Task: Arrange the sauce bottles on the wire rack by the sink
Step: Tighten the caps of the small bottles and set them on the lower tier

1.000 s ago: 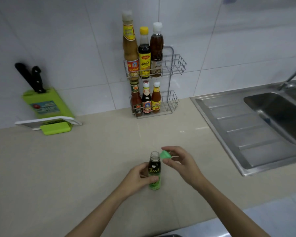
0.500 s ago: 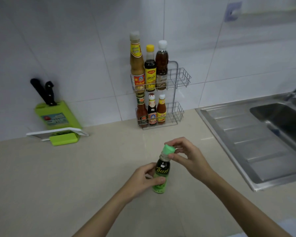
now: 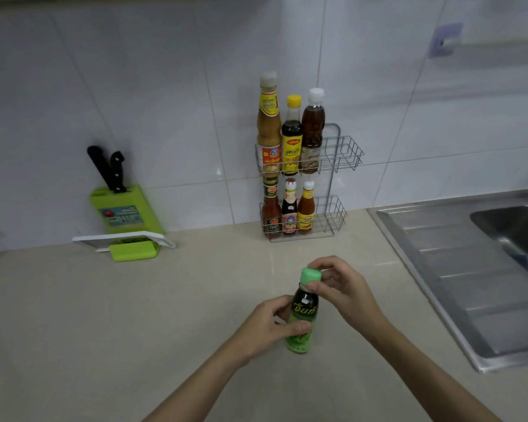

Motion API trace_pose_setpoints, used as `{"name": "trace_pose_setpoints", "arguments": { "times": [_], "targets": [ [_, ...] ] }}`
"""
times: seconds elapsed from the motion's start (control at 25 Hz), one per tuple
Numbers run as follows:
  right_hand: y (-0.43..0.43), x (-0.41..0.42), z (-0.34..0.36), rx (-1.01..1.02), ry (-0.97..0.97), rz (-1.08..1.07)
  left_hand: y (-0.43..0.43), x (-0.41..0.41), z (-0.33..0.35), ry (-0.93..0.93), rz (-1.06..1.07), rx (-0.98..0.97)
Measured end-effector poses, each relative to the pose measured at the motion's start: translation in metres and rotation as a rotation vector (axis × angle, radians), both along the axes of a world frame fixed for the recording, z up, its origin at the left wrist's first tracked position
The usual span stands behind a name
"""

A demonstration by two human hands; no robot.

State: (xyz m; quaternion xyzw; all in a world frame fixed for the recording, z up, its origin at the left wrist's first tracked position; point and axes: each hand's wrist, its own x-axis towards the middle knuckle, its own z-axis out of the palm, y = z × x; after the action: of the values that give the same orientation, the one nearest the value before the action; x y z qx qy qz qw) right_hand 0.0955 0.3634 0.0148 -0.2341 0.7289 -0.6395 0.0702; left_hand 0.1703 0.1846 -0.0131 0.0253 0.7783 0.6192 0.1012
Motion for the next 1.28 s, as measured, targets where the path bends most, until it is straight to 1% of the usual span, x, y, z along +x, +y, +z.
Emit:
{"name": "trace_pose_setpoints", "arguments": {
  "times": [0.12, 0.24, 0.32, 0.4, 0.44, 0.52, 0.56, 0.64, 0.68, 0.72, 0.76, 0.88, 0.96, 1.0, 1.04, 1.12, 1.16, 1.2, 1.28],
  "targets": [
    [-0.003, 0.001, 0.003, 0.092, 0.099, -0.084, 0.0, 0.0, 0.002, -0.007, -0.017, -0.012],
    [-0.002, 0.005, 0.006, -0.005, 0.05, -0.05, -0.002, -0.004, 0.007, 0.01, -0.01, -0.01],
    [0.0, 0.004, 0.007, -0.013, 0.055, -0.074, -0.004, -0.007, 0.009, 0.016, -0.003, -0.024],
    [0.002, 0.002, 0.012, 0.018, 0.08, -0.151, -0.005, -0.008, 0.01, 0.014, -0.02, -0.045],
    [0.003, 0.0, 0.015, 0.026, 0.08, -0.14, -0.004, -0.008, 0.01, 0.016, -0.021, -0.045],
    [0.003, -0.001, 0.021, 0.072, 0.077, -0.021, -0.003, -0.008, 0.013, 0.017, -0.004, -0.017],
    [0.002, -0.002, 0.023, 0.115, 0.091, 0.003, -0.001, -0.008, 0.014, 0.013, 0.002, 0.003],
    [-0.001, -0.005, 0.026, 0.188, 0.104, -0.109, 0.001, -0.008, 0.016, 0.007, 0.004, 0.041],
    [-0.002, -0.006, 0.027, 0.227, 0.089, -0.189, 0.004, -0.007, 0.017, 0.006, 0.001, 0.047],
    [-0.003, -0.005, 0.029, 0.242, 0.054, -0.215, 0.006, -0.006, 0.018, 0.006, -0.004, 0.049],
    [-0.004, -0.004, 0.031, 0.21, -0.004, -0.175, 0.009, -0.006, 0.019, 0.006, -0.007, 0.05],
    [-0.001, 0.001, 0.041, 0.012, -0.185, 0.069, 0.016, -0.002, 0.025, -0.002, 0.011, 0.088],
    [0.006, 0.002, 0.049, -0.041, -0.249, 0.113, 0.017, -0.001, 0.028, -0.009, 0.016, 0.114],
    [0.008, 0.002, 0.052, -0.008, -0.245, 0.087, 0.018, 0.0, 0.028, -0.012, 0.01, 0.117],
    [0.009, 0.002, 0.053, 0.069, -0.207, 0.039, 0.018, 0.002, 0.028, -0.018, 0.004, 0.114],
    [0.013, 0.001, 0.055, 0.299, -0.09, -0.051, 0.02, 0.005, 0.025, -0.03, 0.003, 0.094],
    [0.016, 0.0, 0.056, 0.379, -0.067, -0.048, 0.021, 0.007, 0.023, -0.038, 0.013, 0.096],
    [0.021, -0.001, 0.056, 0.399, -0.08, -0.003, 0.022, 0.01, 0.022, -0.05, 0.034, 0.114],
    [0.03, -0.001, 0.06, 0.323, -0.142, 0.087, 0.02, 0.012, 0.022, -0.086, 0.104, 0.193]
  ]
}}
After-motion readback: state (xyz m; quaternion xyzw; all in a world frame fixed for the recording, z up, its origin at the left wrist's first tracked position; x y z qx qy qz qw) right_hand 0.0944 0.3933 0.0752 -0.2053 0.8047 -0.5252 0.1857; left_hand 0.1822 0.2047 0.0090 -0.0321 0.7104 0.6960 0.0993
